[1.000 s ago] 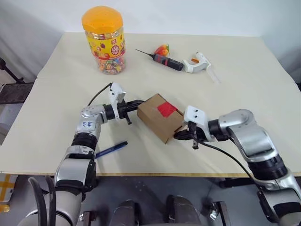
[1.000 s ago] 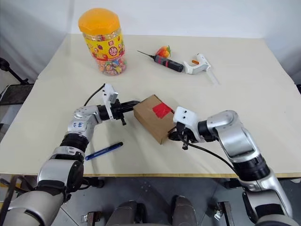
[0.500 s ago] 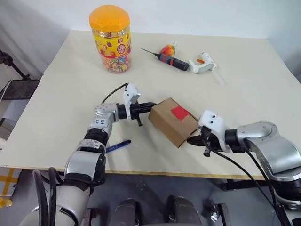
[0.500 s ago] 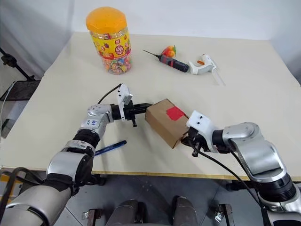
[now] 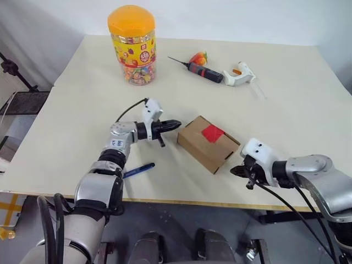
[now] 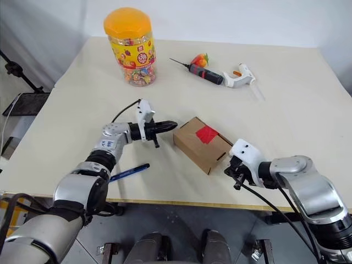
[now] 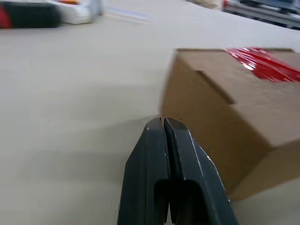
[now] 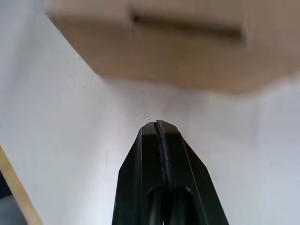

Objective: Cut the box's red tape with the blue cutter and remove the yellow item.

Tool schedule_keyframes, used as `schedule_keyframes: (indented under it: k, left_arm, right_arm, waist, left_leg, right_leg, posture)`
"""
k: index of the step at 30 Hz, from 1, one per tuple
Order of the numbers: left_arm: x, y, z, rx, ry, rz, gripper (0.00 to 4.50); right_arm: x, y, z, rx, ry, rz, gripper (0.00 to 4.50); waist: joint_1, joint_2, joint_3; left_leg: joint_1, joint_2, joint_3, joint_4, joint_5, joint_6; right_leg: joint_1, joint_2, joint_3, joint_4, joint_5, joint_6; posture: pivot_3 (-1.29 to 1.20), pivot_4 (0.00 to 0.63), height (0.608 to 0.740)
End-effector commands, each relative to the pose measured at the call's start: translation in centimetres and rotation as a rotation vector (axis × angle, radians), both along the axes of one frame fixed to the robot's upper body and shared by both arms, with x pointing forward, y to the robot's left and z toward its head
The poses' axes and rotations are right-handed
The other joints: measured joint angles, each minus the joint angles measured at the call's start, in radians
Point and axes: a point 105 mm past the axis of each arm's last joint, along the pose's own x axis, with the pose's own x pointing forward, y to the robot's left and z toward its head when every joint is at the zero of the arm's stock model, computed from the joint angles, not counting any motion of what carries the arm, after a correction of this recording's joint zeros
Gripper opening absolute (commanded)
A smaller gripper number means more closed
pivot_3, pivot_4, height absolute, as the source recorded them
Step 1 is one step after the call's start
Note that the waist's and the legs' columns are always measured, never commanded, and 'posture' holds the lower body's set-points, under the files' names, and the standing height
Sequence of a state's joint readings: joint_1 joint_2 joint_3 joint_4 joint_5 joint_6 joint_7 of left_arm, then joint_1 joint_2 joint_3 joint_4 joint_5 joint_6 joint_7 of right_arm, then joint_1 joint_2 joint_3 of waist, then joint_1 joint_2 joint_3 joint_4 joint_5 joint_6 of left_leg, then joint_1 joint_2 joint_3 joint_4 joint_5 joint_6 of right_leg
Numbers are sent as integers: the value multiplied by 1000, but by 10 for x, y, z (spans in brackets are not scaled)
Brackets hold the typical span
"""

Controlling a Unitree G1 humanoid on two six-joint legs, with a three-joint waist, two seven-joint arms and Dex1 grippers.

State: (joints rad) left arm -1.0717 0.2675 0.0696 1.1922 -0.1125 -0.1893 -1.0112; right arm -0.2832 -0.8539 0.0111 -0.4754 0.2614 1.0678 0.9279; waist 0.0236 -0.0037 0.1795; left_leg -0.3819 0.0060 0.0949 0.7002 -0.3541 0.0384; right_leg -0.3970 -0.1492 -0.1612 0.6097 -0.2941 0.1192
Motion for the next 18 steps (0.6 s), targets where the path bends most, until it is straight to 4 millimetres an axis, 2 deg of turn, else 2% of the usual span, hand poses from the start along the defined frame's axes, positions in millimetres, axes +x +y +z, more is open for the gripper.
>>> schedule_keyframes:
  k: [1,2,4,5,9,11,15,17,18]
  left_arm:
    - [12,17,31,-19,-82,86,82]
    - [15,22,33,-12,-86,113,82]
    - [21,46,54,-59,-98,202,451]
    - [22,52,60,-75,-99,221,617]
    - [10,80,80,-107,-103,194,1796]
    - [-8,99,83,-104,-101,157,2376]
    - [-37,114,89,-150,-66,120,3597]
    - [-66,142,74,-94,-30,158,4129]
    - [-79,154,68,-71,-18,183,4394]
  right_arm:
    - [9,-22,14,-3,-91,-90,0]
    - [12,-28,16,-13,-110,-107,0]
    - [22,-41,39,21,-188,-155,354]
    - [24,-44,46,35,-207,-164,545]
    - [33,-43,79,138,-301,-139,1855]
    - [31,-28,89,196,-315,-45,2526]
    - [26,-13,93,247,-300,60,3884]
    - [30,10,94,299,-306,148,4496]
    - [31,21,96,325,-309,188,4500]
  waist:
    - [0,0,0]
    - [0,0,0]
    - [-1,0,0]
    - [-1,0,0]
    - [-6,0,0]
    - [-9,0,0]
    - [-25,0,0]
    - [-28,-1,0]
    - [-39,-1,1]
  left_leg:
    - [0,0,0,0,0,0]
    - [0,0,0,0,0,0]
    - [0,0,0,0,0,0]
    - [0,0,0,0,0,0]
    - [0,1,0,-1,0,0]
    - [0,3,0,-1,0,0]
    - [0,5,-1,-1,0,0]
    - [0,5,-2,0,0,0]
    - [0,6,-1,0,0,0]
  right_leg:
    - [0,0,0,0,0,0]
    - [0,0,0,0,0,0]
    - [0,0,0,0,0,0]
    - [0,0,0,0,0,0]
    - [-1,0,0,0,0,0]
    - [-1,1,0,1,0,0]
    - [-1,0,0,1,0,0]
    - [0,0,1,1,0,0]
    - [0,0,1,1,0,0]
  posture:
    - [0,150,740]
    - [0,150,740]
    - [0,150,740]
    - [0,150,740]
    - [0,150,740]
    - [0,150,740]
    - [0,150,740]
    - [0,150,740]
    - [0,150,740]
